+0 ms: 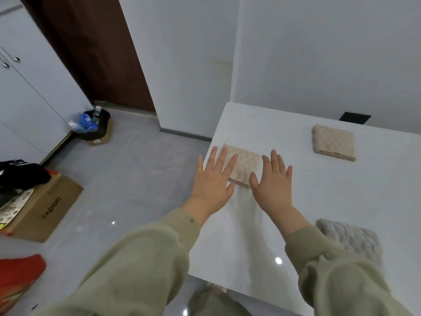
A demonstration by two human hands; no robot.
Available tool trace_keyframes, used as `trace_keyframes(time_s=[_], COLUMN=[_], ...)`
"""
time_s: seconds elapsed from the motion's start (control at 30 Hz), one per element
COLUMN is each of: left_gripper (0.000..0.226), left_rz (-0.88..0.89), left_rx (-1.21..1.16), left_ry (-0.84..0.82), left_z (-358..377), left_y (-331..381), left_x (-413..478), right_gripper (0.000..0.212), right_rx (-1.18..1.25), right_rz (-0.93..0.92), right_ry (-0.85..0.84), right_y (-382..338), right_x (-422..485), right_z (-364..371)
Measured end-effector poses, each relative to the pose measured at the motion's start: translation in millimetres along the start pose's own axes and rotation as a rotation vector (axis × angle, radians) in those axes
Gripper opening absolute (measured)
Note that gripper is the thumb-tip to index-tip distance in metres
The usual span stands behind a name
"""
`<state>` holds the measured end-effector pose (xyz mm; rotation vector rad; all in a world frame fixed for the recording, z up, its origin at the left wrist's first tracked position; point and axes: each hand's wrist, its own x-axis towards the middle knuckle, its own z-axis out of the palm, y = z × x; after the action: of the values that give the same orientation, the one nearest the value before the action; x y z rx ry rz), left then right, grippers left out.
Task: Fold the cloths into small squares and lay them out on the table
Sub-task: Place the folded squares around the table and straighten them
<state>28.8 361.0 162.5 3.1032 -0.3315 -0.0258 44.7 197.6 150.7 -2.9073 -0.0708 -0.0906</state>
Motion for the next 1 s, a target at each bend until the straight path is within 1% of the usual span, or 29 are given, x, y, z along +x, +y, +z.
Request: trace_keyframes(time_s=[0.1, 0.23, 0.33, 0.37, 0.43, 0.5, 0.57, 0.67, 0.73, 0.83, 1.0], left_gripper=[0.071, 0.071, 0.072, 0.071, 0.067, 0.061, 0.058, 0.053, 0.051, 0.05, 0.048], left_rz=[0.068, 0.089, 0.112, 0.104, 0.043, -0.064, -0.155, -0.258, -0.324, -0.367, -0.428], left_rx=[-0.019, -0.085, -0.178, -0.273, -0.594, -0.939, -1.142, -1.28, -1.347, -1.427, -1.457], left_ry=[0.001, -0.033, -0.054, -0.07, -0.098, -0.144, -0.186, -0.209, -0.206, -0.198, -0.133], left_z=[5, 15, 25, 29, 39, 50, 59, 72, 82, 96, 106], left_y=[-19, -43, -56, -60, -67, -72, -75, -75, -70, -60, -46], left_x=[16, 32, 52, 61, 77, 88, 98, 122, 137, 148, 152], right_gripper=[0.06, 0.061, 0.058, 0.056, 0.054, 0.052, 0.048, 0.044, 0.043, 0.039, 0.038], right_rx=[0.007, 0.041, 0.194, 0.274, 0.464, 0.682, 0.836, 0.979, 1.026, 1.056, 1.07], right_rz=[0.019, 0.049, 0.06, 0.087, 0.21, 0.393, 0.545, 0.721, 0.772, 0.775, 0.755], right_ry=[-0.026, -0.04, -0.092, -0.106, -0.121, -0.109, -0.062, 0.022, 0.069, 0.118, 0.145], right_y=[-12, -19, -13, -11, -8, -8, -8, -6, -7, -10, -10], right_x=[16, 31, 43, 49, 57, 63, 71, 88, 96, 102, 108], right_z=[11, 18, 26, 30, 37, 43, 51, 66, 78, 91, 100])
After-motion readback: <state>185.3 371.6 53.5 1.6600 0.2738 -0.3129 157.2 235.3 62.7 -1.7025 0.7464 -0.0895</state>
